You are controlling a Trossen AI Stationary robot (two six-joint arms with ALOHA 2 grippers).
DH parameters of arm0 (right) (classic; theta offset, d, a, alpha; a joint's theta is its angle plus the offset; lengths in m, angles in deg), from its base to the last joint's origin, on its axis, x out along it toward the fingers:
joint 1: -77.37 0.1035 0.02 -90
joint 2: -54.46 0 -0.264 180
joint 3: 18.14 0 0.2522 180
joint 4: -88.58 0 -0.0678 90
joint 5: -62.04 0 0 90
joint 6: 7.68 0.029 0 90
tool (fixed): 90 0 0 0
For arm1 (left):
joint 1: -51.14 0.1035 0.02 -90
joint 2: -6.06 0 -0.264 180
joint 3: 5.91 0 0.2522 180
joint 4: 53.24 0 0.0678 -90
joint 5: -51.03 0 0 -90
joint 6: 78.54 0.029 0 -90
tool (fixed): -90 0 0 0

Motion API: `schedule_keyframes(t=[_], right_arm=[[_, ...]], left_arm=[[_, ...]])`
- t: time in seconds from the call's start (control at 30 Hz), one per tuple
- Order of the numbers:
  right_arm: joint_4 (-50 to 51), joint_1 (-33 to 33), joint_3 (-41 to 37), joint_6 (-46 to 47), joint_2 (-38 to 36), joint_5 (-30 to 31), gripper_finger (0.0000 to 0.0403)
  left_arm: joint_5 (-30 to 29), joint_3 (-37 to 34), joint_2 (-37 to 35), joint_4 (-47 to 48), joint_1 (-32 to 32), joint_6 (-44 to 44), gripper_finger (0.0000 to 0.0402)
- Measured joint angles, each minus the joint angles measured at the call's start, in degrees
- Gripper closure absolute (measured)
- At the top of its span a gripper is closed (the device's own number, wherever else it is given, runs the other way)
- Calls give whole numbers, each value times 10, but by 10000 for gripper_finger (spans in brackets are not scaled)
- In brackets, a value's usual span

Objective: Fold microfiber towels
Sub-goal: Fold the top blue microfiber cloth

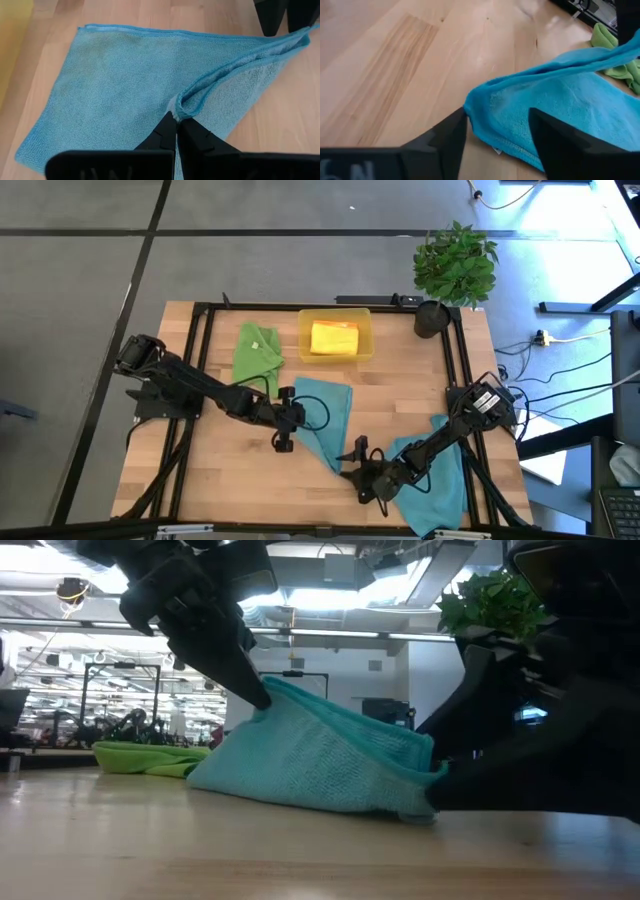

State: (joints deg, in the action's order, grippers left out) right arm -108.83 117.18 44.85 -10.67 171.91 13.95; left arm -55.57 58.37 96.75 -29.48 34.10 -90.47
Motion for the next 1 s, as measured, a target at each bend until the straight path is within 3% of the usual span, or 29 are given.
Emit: schedule_keyframes(t=[0.5, 0.8, 1.0], right_arm=[[-12, 0, -1, -2, 1, 5, 390], [-13, 9, 3, 39, 2, 30, 399], [31, 33, 59, 58, 1, 23, 401]], left_arm=[[1, 0, 0, 0, -18, -6, 401], [-47, 0, 0, 38, -133, -97, 401], [-92, 0, 3, 27, -226, -149, 401]])
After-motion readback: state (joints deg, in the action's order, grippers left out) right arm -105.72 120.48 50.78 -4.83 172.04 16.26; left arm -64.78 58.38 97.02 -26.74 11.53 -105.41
